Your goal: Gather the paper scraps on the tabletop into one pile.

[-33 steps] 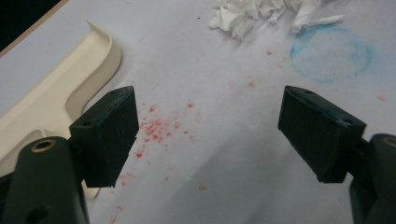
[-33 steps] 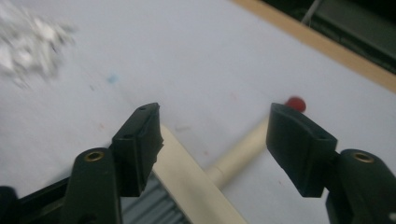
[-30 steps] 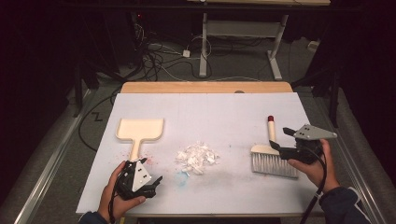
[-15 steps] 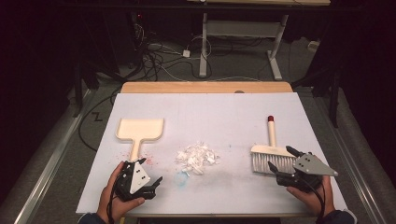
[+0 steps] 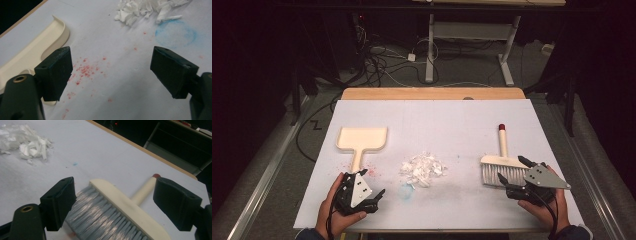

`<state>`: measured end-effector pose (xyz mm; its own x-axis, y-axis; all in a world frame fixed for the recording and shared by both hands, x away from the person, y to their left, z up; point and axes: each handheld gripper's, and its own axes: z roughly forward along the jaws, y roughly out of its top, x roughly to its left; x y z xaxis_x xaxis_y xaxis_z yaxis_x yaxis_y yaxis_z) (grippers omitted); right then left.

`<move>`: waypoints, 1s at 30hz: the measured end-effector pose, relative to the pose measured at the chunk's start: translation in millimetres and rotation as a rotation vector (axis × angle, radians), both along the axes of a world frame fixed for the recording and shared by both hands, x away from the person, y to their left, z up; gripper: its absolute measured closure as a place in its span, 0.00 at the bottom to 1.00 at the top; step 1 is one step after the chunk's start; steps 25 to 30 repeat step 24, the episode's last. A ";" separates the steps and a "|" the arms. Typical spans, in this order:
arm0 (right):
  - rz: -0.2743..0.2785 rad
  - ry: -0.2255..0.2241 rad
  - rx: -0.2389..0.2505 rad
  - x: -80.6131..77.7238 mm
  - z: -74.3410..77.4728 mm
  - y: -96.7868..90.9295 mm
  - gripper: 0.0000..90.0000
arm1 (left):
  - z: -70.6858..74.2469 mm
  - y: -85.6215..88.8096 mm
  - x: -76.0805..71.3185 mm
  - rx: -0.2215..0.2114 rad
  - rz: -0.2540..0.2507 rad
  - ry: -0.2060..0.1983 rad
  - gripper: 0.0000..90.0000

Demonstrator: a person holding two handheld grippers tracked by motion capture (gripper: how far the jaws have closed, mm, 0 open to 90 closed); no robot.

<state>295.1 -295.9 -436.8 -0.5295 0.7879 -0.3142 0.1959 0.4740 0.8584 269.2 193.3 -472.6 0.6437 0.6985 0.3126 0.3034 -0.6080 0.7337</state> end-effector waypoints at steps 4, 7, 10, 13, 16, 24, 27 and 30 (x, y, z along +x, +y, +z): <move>-0.007 0.004 -0.007 0.9 0.3 -1.4 0.20 | -0.7 -0.6 0.2 0.001 0.005 0.006 0.19; -0.014 0.001 -0.003 0.8 1.0 -2.9 0.20 | -0.8 0.2 0.6 -0.004 0.009 0.008 0.19; -0.024 0.003 -0.015 1.8 1.1 -3.5 0.20 | -1.3 2.9 1.4 -0.016 0.015 0.013 0.19; -0.053 -0.011 -0.032 1.4 4.5 -2.5 0.20 | -2.6 6.5 3.3 -0.018 0.024 0.019 0.19; -0.049 -0.013 -0.026 -0.6 5.7 -3.6 0.19 | -2.2 9.0 6.0 -0.042 0.034 0.023 0.19; -0.045 0.010 -0.015 0.8 4.0 -5.8 0.20 | -1.1 3.5 3.7 -0.030 0.027 0.015 0.19; -0.045 0.010 -0.015 0.8 4.0 -5.8 0.20 | -1.1 3.5 3.7 -0.030 0.027 0.015 0.19; -0.045 0.010 -0.015 0.8 4.0 -5.8 0.20 | -1.1 3.5 3.7 -0.030 0.027 0.015 0.19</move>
